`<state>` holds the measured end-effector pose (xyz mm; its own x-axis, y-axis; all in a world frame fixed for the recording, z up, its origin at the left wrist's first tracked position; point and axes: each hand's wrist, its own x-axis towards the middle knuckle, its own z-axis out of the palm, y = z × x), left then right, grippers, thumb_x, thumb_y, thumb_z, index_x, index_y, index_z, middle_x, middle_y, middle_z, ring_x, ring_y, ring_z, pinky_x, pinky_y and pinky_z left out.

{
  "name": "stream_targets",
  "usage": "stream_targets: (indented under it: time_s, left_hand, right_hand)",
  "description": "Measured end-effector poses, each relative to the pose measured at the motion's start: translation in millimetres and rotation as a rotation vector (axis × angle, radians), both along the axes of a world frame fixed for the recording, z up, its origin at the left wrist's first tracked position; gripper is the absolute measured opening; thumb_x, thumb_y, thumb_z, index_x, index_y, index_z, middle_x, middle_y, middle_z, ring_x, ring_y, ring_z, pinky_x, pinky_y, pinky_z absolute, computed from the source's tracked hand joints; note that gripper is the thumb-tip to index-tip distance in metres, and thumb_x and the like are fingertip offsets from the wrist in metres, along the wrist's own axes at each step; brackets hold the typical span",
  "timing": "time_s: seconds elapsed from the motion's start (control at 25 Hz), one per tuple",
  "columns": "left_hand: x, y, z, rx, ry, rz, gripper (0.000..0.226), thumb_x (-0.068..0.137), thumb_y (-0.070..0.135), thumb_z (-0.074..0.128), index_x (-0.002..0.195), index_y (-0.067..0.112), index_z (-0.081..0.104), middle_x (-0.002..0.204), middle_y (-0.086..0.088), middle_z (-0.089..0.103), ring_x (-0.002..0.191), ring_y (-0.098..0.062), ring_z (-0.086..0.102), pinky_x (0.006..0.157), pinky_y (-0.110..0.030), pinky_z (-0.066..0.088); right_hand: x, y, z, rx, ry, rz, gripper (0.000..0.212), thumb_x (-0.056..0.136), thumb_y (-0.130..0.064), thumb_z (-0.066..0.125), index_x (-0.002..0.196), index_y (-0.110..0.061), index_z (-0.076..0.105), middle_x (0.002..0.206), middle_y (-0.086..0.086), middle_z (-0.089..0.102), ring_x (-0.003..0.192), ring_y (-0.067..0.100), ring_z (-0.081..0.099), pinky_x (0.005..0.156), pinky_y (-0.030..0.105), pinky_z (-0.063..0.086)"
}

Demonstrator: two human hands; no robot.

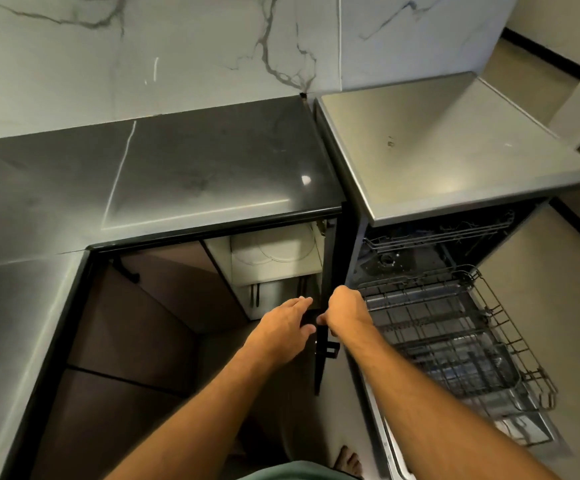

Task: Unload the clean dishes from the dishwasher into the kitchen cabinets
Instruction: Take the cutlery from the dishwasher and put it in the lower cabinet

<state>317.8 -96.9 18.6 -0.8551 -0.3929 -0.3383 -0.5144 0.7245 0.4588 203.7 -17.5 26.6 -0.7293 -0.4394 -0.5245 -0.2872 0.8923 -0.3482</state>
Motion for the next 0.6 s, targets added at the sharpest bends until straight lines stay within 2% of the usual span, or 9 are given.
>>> stream_targets:
  time_s: [0.12,0.24,0.36,0.44,0.52,0.6]
  left_hand:
    - [12.9,-27.1,-4.3,0.035,-0.043,0.064,0.061,0.093,0.030,0.060,0.147,0.033,0.033,0.143,0.004,0.048,0.124,-0.017,0.053,0.106,-0.039,0.044]
    - [24.9,-61.3,-10.4,0.036,-0.076,0.103,0.043,0.089,0.026,0.064,0.128,0.033,0.049,0.120,0.008,0.062,0.106,-0.015,0.061,0.093,-0.034,0.052]
    - [32.9,-102.2,-14.9,-0.009,-0.082,0.197,0.031,0.086,0.029,0.067,0.114,0.033,0.055,0.105,0.008,0.066,0.093,-0.014,0.064,0.082,-0.033,0.056]
    - [35.5,-130.3,-13.9,0.003,-0.078,0.286,0.022,0.086,0.031,0.068,0.105,0.032,0.059,0.095,0.008,0.065,0.085,-0.012,0.062,0.075,-0.031,0.056]
    - [35.5,-152.1,-15.2,-0.004,-0.073,0.317,0.019,0.085,0.032,0.068,0.102,0.029,0.062,0.091,0.005,0.065,0.082,-0.014,0.062,0.074,-0.032,0.055]
    - [36.3,-168.5,-16.7,0.009,-0.069,0.345,0.025,0.082,0.032,0.069,0.107,0.029,0.065,0.097,0.001,0.068,0.091,-0.021,0.064,0.080,-0.037,0.056]
  right_hand:
    - [20.1,-40.9,4.5,0.077,0.102,0.258,0.025,0.087,-0.013,0.070,0.110,-0.006,0.065,0.110,0.013,0.067,0.105,0.032,0.065,0.079,0.040,0.053]
    - [36.9,-84.7,6.5,0.115,0.168,0.341,0.017,0.091,-0.004,0.060,0.106,-0.006,0.067,0.109,0.013,0.068,0.104,0.031,0.065,0.074,0.038,0.050]
    - [42.2,-123.6,4.6,0.115,0.140,0.286,0.011,0.091,-0.007,0.062,0.102,-0.007,0.067,0.093,0.007,0.067,0.099,0.026,0.065,0.067,0.035,0.047]
    - [43.5,-152.5,2.2,0.094,0.109,0.194,0.015,0.091,-0.018,0.068,0.101,-0.008,0.065,0.083,0.003,0.063,0.097,0.023,0.063,0.065,0.033,0.046]
    - [43.6,-174.3,2.0,0.097,0.092,0.125,0.031,0.086,-0.032,0.076,0.105,-0.009,0.065,0.096,0.005,0.066,0.100,0.023,0.062,0.065,0.032,0.047]
    - [41.5,-190.9,-2.0,0.087,0.076,0.047,0.040,0.081,-0.039,0.079,0.103,-0.009,0.064,0.103,0.008,0.065,0.103,0.025,0.062,0.065,0.032,0.045]
